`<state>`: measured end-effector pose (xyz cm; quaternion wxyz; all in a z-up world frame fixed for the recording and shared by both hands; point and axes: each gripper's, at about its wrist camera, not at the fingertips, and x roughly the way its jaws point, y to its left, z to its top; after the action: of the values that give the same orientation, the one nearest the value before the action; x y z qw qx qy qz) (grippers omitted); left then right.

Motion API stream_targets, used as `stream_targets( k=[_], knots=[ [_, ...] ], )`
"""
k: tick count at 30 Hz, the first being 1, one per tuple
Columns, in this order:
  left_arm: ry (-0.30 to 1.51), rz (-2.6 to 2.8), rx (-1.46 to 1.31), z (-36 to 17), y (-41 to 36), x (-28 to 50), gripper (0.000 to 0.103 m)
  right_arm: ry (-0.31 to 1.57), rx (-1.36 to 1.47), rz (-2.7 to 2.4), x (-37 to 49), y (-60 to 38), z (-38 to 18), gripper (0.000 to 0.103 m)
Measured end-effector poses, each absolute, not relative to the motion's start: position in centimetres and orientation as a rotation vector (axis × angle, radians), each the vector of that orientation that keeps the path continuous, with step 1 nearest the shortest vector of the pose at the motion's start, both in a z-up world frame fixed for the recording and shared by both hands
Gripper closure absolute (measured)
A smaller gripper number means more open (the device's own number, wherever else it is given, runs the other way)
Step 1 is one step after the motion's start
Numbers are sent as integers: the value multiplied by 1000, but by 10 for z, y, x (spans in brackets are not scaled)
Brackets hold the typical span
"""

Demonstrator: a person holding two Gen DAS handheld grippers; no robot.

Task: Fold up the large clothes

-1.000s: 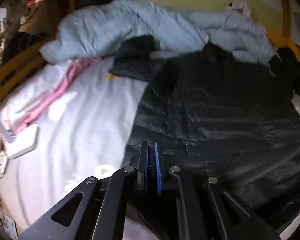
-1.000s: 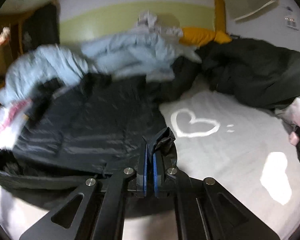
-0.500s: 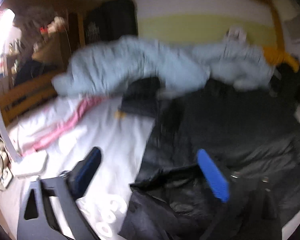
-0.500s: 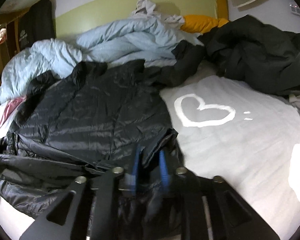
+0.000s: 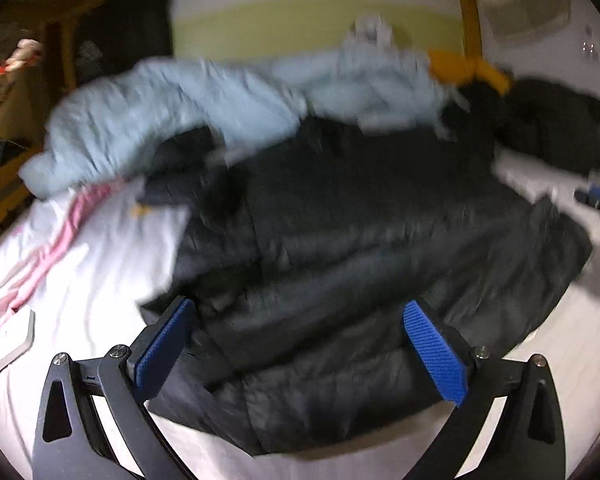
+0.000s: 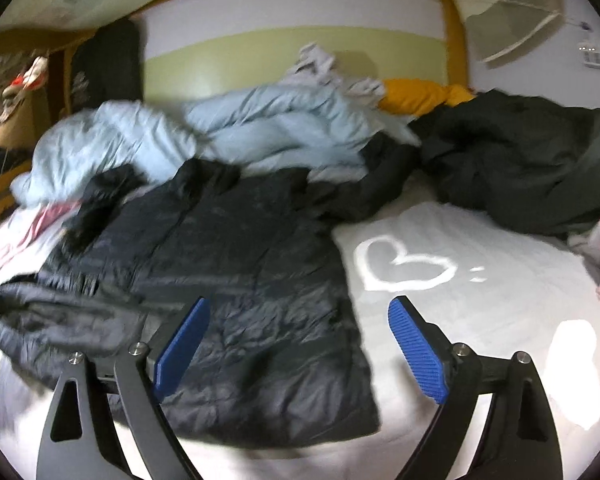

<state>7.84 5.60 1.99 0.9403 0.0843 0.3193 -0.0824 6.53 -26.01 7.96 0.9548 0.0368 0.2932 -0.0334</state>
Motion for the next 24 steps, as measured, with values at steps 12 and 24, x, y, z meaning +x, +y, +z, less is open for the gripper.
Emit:
stream_targets(
  k=[12, 24],
  knots=[
    [783, -21, 116, -32, 70, 148, 0, 818, -30, -73, 112, -240, 18, 11],
    [466, -19, 101, 19, 76, 94, 0, 633, 71, -134, 85, -269, 56, 10]
  ],
)
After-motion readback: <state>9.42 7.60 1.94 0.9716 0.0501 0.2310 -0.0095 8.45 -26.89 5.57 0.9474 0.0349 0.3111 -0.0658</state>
